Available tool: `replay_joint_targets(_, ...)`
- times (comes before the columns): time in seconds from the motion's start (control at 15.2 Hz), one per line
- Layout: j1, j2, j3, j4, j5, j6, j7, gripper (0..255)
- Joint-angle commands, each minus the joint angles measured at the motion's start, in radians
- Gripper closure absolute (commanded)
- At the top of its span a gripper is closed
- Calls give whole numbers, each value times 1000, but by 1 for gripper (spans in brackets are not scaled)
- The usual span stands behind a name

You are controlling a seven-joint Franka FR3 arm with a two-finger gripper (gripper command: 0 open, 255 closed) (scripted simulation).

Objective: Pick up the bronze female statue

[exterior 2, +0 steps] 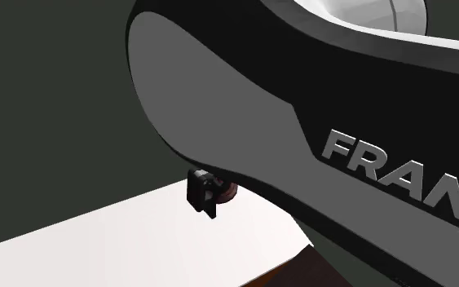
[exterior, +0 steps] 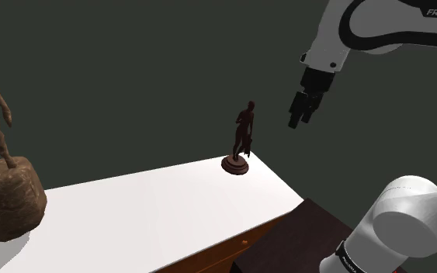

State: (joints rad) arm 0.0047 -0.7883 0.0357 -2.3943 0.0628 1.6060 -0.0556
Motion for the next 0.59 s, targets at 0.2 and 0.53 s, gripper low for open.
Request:
replay_joint_targets(0.2, -7, 5, -57, -74, -27, 111, -89, 0)
replay_joint_targets(0.53, -16, 60, -157, -162, -63, 308, -241, 0)
